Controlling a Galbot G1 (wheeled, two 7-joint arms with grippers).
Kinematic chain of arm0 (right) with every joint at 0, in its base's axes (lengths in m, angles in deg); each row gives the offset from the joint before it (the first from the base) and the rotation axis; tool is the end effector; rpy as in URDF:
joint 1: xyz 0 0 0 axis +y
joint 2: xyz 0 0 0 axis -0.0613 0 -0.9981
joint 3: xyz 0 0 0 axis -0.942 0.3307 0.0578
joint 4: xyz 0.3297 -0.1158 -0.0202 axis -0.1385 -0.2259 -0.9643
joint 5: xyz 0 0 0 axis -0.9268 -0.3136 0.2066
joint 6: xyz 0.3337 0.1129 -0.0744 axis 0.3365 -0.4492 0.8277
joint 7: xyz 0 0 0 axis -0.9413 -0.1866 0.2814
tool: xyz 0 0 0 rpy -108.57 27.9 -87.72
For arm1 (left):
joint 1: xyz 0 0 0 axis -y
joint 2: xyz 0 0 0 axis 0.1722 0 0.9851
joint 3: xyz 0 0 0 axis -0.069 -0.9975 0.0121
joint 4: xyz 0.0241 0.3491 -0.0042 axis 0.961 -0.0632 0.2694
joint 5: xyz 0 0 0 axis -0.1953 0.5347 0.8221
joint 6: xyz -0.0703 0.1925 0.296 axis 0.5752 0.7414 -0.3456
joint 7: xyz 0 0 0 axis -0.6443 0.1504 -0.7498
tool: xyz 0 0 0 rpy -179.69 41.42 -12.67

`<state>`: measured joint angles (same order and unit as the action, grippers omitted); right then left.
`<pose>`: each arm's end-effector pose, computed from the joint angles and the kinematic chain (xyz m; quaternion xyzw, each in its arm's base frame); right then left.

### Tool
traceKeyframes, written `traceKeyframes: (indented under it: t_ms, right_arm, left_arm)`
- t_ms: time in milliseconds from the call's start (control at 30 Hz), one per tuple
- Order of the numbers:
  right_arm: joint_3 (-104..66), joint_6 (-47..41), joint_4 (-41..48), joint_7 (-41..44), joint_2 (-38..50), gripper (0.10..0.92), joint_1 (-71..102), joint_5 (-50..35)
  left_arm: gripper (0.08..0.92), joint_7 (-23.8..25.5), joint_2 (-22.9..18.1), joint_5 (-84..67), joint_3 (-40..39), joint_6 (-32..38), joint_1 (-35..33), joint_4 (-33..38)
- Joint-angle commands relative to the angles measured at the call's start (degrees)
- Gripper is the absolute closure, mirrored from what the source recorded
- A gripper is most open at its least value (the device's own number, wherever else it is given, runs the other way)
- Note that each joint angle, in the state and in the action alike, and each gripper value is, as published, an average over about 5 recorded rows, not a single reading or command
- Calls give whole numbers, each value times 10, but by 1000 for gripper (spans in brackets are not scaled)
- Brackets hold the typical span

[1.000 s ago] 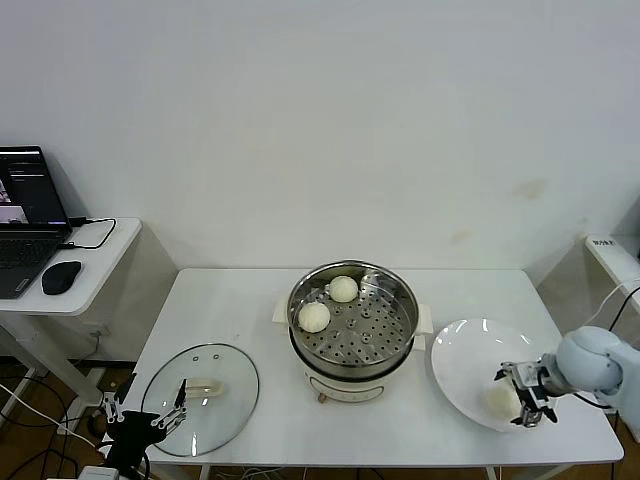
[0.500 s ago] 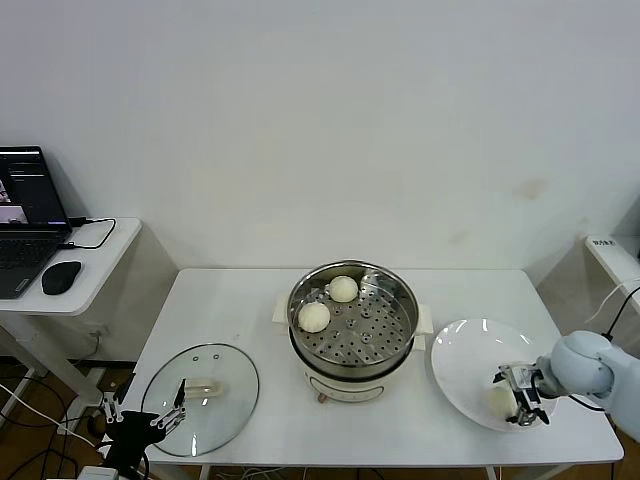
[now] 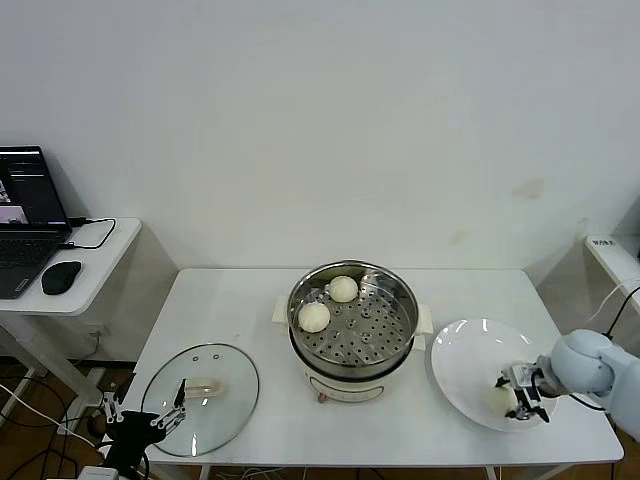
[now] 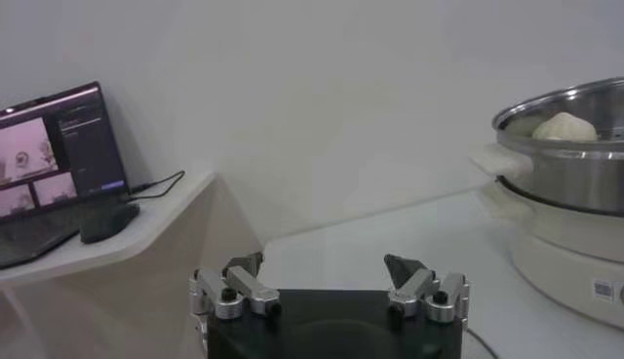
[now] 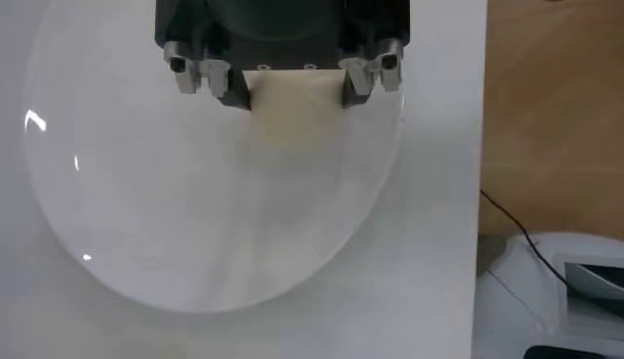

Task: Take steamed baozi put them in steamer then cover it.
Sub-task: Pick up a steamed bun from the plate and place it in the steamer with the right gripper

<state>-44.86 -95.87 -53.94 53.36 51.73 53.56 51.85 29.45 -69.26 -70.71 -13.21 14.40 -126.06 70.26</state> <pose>0.3730 -0.2157 -0.2350 0.4749 -0.5407 0.5511 0.4224 0.1177 0.0914 -0.2632 0.0135 -0.9828 -0.1380 0.1218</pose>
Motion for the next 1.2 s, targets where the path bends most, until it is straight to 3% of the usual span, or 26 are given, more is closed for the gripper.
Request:
traceKeyframes:
  t_ms: [33, 467, 900, 1200]
  right_arm:
    - [20, -5, -14, 20, 11, 431, -92, -35]
    - [146, -32, -30, 53, -7, 425, -417, -175]
    - [347, -43, -41, 0, -208, 423, -650, -253]
    - [407, 61, -18, 8, -319, 423, -621, -237]
  left_arm:
    - [177, 0, 2, 0, 0, -1, 2, 1]
    - [177, 1, 8, -2, -4, -2, 6, 8]
    - [177, 0, 1, -2, -3, -1, 4, 11]
    - [177, -1, -6, -4, 4, 0, 5, 14]
